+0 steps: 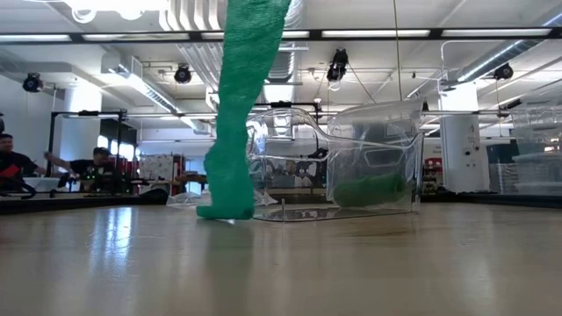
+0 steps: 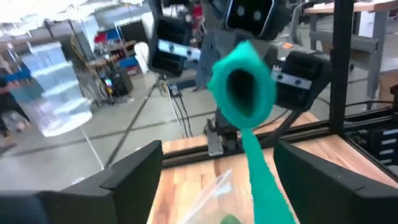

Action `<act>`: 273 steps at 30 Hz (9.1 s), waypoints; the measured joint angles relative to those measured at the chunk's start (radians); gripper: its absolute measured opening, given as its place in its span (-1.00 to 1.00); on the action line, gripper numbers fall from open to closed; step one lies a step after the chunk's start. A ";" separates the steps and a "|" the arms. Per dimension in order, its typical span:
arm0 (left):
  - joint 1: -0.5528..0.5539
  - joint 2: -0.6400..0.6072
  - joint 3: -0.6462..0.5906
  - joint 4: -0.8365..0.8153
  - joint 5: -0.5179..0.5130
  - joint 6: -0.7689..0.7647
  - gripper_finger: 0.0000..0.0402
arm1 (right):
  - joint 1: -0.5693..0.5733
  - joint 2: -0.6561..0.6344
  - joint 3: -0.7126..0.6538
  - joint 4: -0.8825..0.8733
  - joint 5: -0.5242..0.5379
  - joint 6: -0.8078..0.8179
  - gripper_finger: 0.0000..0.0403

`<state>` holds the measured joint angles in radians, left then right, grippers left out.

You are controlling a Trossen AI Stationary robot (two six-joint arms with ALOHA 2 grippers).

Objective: Roll bandage
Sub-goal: Roll the dark green bandage

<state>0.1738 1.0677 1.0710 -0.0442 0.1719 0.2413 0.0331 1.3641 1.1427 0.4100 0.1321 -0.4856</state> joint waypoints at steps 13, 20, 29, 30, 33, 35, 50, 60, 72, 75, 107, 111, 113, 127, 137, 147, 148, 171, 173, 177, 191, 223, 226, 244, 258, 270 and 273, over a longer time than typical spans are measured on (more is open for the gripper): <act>0.000 0.076 0.000 0.064 -0.005 -0.093 -0.92 | -0.004 0.003 0.000 0.046 -0.061 0.076 -0.96; 0.000 0.091 0.000 0.060 -0.006 -0.093 -0.99 | -0.015 0.003 0.000 0.137 -0.055 0.135 -0.96; 0.000 0.081 -0.003 -0.011 -0.138 -0.050 -1.00 | -0.048 0.000 0.000 0.163 -0.001 0.194 -0.96; 0.000 0.082 -0.005 -0.013 -0.138 -0.049 -1.00 | -0.052 0.000 0.000 0.169 -0.001 0.199 -0.96; 0.000 0.086 -0.007 -0.024 -0.138 -0.048 -1.00 | -0.067 0.002 0.000 0.163 0.013 0.175 -0.96; 0.000 0.086 -0.008 -0.027 -0.139 -0.039 -1.00 | -0.073 0.015 0.000 0.147 0.046 0.140 -0.96; 0.001 -0.073 -0.006 -0.313 -0.351 0.144 -0.78 | -0.075 0.088 0.000 0.120 0.018 -0.033 -0.96; 0.000 -0.170 -0.006 -0.320 -0.126 0.066 -0.31 | -0.075 0.086 0.001 0.140 -0.075 -0.188 -0.96; 0.013 -0.114 0.025 -0.232 0.058 -0.310 0.45 | -0.075 0.091 0.010 0.097 -0.109 -0.458 -0.96; 0.016 -0.081 0.058 -0.192 0.123 -0.441 0.57 | -0.075 0.091 0.011 0.095 -0.110 -0.535 -0.96; 0.058 0.007 0.237 -0.325 0.002 -0.287 0.65 | -0.070 0.093 0.029 0.005 -0.103 -1.058 -0.96; 0.058 0.007 0.236 -0.339 0.002 -0.287 0.71 | -0.070 0.093 0.029 0.012 -0.095 -1.086 -0.96; 0.058 0.007 0.229 -0.342 0.002 -0.286 0.74 | -0.070 0.093 0.029 0.014 -0.095 -1.088 -0.96; 0.061 0.033 0.238 -0.353 0.003 -0.283 0.76 | -0.070 0.093 0.029 0.012 0.000 -1.477 -0.95; 0.068 0.084 0.236 -0.357 0.077 -0.224 0.75 | -0.064 0.094 0.028 0.013 0.000 -1.603 -0.95; 0.077 0.109 0.236 -0.359 0.077 -0.246 0.33 | -0.057 0.094 0.028 0.013 0.000 -1.612 -0.95; 0.079 0.111 0.236 -0.366 0.077 -0.252 0.24 | -0.057 0.094 0.028 0.012 0.004 -1.612 -0.95; 0.080 0.069 0.222 -0.389 0.062 -0.114 -0.94 | 0.055 0.083 0.033 -0.015 0.021 -0.501 0.07; 0.080 0.068 0.222 -0.388 0.055 -0.092 -0.93 | 0.058 0.083 0.045 -0.013 0.044 -0.346 0.17; 0.080 0.075 0.219 -0.388 0.047 -0.088 -0.95 | 0.045 0.083 0.069 -0.009 0.055 -0.179 0.35; 0.077 0.042 0.134 -0.276 0.055 0.012 -0.96 | -0.080 0.084 0.079 -0.084 -0.026 0.232 0.39; 0.076 0.033 0.134 -0.266 0.056 0.012 -0.95 | -0.082 0.128 0.114 -0.105 -0.028 0.304 -0.18; 0.076 0.037 0.134 -0.262 0.056 0.011 -0.95 | -0.082 0.128 0.114 -0.097 -0.029 0.304 -0.24; 0.076 0.031 0.137 -0.251 0.056 0.031 -0.95 | -0.083 0.129 0.114 -0.082 -0.091 0.253 -0.94; 0.051 -0.065 0.140 -0.430 0.165 0.071 -0.17 | -0.047 0.127 0.212 -0.205 -0.218 0.254 -0.98; -0.016 -0.218 0.030 -0.453 0.336 0.062 0.49 | 0.180 0.127 0.355 -0.445 -0.246 0.294 -0.98; -0.037 -0.226 -0.045 -0.405 0.335 0.034 0.50 | 0.251 0.125 0.381 -0.460 -0.248 0.351 -0.97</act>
<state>0.1365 0.8413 1.0263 -0.4496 0.5073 0.2753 0.2842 1.4890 1.5240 -0.0504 -0.1159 -0.1343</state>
